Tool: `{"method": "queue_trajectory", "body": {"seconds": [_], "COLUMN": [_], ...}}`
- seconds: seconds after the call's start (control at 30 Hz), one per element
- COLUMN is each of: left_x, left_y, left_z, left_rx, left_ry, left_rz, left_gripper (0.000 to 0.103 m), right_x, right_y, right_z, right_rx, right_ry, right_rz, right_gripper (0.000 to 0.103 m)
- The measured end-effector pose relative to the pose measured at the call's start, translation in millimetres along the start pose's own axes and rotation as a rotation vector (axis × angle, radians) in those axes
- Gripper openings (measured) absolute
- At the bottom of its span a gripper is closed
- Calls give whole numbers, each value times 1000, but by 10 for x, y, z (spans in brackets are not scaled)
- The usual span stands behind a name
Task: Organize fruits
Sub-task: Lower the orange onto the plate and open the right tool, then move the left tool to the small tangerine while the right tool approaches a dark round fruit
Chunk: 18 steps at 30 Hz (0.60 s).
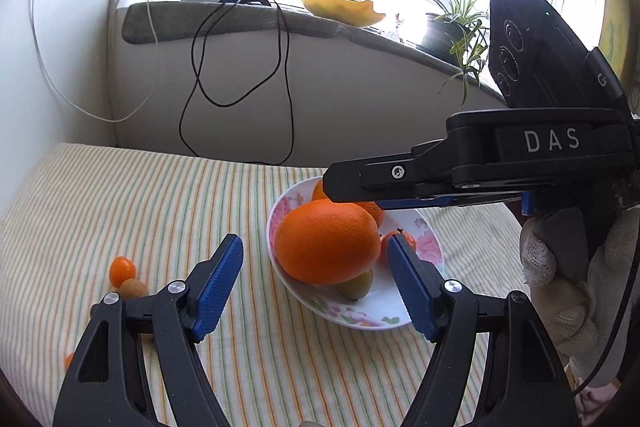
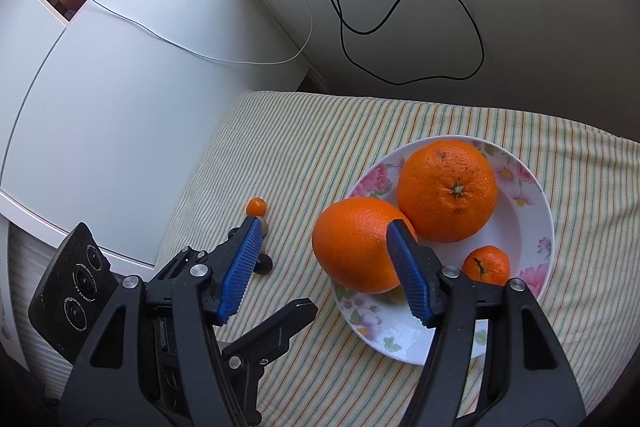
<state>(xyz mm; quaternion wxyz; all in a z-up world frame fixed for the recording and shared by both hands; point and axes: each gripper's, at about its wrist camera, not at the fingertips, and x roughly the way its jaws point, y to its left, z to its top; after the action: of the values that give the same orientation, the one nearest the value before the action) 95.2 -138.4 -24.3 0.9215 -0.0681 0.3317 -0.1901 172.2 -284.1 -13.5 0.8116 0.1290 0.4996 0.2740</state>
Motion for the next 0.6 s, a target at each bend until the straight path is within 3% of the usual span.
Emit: {"method": "queue_trajectory", "body": {"seconds": [0.3,0.4,0.53,0.6], "left_x": [-213,-303,-468,-536], "left_y": [55,129,285,373], "left_z": [-106,-165,-241,-264], "left_rx": [25,30,21,17], "left_ry": [5,9,8,4], "left_rz": [17,37,56,76], "left_gripper": [74,74,74,74], "right_x": [-210,-279,-342,-354], "right_y": [270,339,475,554], "right_z": [-180,-258,-407,-481], "right_rx": [-117,-134,-180,-205], "right_ry": [-118,-158,-231,-250], "right_rz": [-94,-85,-101,-104], "right_gripper": [74,75,91,92]}}
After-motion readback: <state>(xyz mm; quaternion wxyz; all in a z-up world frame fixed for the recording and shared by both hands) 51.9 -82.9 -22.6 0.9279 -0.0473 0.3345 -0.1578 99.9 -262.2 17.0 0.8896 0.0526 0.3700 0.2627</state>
